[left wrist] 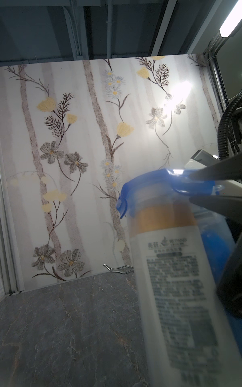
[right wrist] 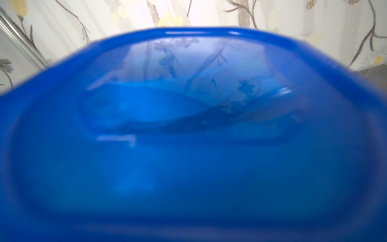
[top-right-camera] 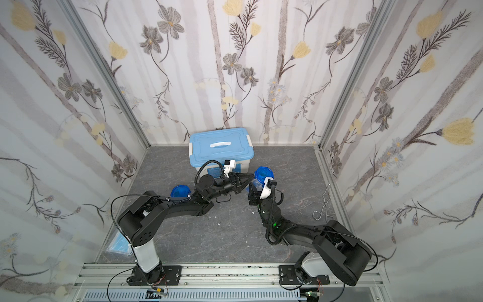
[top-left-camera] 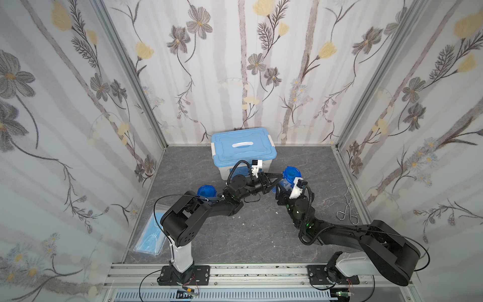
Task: Take out toiletry kits
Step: Unfasten the latch on the container.
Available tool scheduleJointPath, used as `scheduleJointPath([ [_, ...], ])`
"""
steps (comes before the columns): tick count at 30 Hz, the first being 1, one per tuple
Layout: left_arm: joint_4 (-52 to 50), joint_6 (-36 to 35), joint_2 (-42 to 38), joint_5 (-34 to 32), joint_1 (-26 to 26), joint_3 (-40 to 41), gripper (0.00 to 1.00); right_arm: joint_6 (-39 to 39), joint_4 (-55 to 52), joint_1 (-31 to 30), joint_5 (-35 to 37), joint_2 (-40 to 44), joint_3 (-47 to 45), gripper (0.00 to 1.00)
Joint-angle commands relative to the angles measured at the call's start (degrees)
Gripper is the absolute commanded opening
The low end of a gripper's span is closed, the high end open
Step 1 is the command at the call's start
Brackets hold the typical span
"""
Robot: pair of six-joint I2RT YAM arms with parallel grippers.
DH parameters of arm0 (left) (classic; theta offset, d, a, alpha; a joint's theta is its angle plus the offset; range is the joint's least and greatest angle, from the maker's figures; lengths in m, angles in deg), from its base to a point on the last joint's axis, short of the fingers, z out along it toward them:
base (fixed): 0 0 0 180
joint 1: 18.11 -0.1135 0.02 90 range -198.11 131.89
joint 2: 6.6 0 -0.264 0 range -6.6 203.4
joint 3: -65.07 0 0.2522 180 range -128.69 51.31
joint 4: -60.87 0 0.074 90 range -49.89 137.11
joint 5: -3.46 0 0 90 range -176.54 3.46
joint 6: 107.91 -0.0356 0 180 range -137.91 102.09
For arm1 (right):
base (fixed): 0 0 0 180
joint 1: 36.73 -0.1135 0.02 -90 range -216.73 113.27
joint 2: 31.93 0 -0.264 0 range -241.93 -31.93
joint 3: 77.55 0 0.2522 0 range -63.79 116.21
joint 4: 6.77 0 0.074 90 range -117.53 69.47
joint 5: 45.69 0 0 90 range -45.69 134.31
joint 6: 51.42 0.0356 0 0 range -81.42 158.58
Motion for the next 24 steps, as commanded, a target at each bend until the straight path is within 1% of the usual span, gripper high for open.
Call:
scheduleJointPath([
  [1, 10.45, -0.30, -1.20, 1.66, 0.12, -0.99, 0.00, -3.42, -10.30, -0.44, -4.41, -0.51, 0.07, 0.26],
  [6, 10.45, -1.28, -2.31, 0.97, -0.09, 0.01, 0.00, -2.71, -12.40, -0.14, -4.42, -0.90, 0.40, 0.26],
  [10, 10.45, -0.50, -1.54, 1.57, -0.02, -0.36, 0.00, -2.35, -11.15, -0.20, -4.94, -0.19, 0.11, 0.26],
  [11, 10.45, -0.41, -1.38, 1.82, -0.16, -0.33, 0.04, -2.78, -10.83, -0.20, -5.20, 0.28, 0.11, 0.26],
  [12, 10.45, -0.41, -1.30, 2.09, -0.26, -0.12, 0.14, -3.39, -10.84, -0.17, -5.12, 0.76, 0.06, 0.26],
  [13, 10.45, -0.41, -1.13, 2.19, -0.56, 0.32, 0.27, -4.32, -10.89, -0.07, -5.11, 1.27, 0.07, 0.26],
  [14, 10.45, -0.41, -1.28, 2.19, -0.91, 0.96, 0.36, -5.13, -11.07, 0.11, -5.36, 1.69, 0.00, 0.26],
  [15, 10.37, -0.42, -1.25, 2.19, -1.41, 1.81, 0.43, -5.56, -11.02, 0.62, -5.95, 2.35, -0.30, 0.27],
  [16, 10.36, -0.59, -1.29, 2.19, -2.17, 2.91, 0.48, -5.93, -9.49, 0.62, -7.53, 3.22, -1.19, 0.27],
  [17, 10.36, -0.68, -1.36, 2.19, -2.99, 3.93, 0.52, -6.01, -7.43, 2.83, -9.26, 3.96, -2.33, 0.27],
  [20, 10.36, -0.56, -2.23, 2.62, -5.87, 6.61, 0.59, -8.95, -2.60, 4.63, -16.95, 5.75, -4.84, 0.28],
  [22, 9.21, -1.35, -3.44, 3.57, -7.07, 6.88, 0.62, -12.47, -2.92, 5.17, -22.44, 6.38, -4.67, 0.29],
  [24, 5.73, -3.48, -4.92, 4.62, -7.41, 5.92, 0.65, -14.57, -4.81, 6.11, -26.98, 6.80, -3.63, 0.30],
])
